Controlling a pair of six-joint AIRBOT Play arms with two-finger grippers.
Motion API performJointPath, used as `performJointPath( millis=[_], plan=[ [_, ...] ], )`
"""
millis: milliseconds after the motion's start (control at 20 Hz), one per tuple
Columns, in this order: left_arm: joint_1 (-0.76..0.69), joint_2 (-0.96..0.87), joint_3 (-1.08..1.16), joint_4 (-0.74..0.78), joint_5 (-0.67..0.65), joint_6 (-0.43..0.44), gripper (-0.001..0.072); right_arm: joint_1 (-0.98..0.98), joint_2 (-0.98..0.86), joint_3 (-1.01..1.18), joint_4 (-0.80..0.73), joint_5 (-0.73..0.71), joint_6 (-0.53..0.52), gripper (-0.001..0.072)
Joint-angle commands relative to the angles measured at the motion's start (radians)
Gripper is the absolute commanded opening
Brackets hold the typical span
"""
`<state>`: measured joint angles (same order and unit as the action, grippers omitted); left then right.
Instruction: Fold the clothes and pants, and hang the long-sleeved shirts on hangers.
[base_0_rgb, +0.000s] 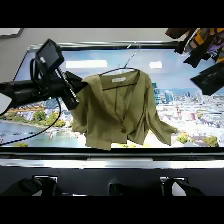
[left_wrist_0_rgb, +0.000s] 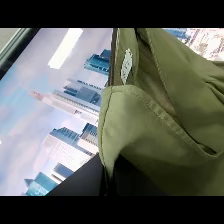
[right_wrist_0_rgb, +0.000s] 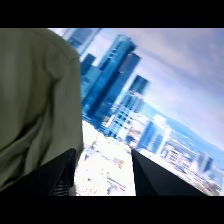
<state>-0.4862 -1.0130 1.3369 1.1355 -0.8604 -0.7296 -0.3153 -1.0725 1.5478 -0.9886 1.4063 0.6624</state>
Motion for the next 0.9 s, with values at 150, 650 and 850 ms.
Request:
performJointPath(
  millis=[150, 650, 850],
  plan=[
    [-0.058, 0.026, 0.001, -0.010, 0.006, -0.006, 0.0015, 0.030, -0.257, 0.000, 0.262, 0.043, -0.267, 0.0597],
    [-0.064, 0.024, 0.001, -0.010, 0.005, -0.041, 0.0015, 0.115, -0.401, 0.000, 0.291, -0.115, -0.425, 0.0523],
    [-0.064, 0.024, 0.001, -0.010, 0.005, -0.042, 0.0016, 0.115, -0.428, 0.000, 0.354, -0.117, -0.443, 0.0523]
  ],
)
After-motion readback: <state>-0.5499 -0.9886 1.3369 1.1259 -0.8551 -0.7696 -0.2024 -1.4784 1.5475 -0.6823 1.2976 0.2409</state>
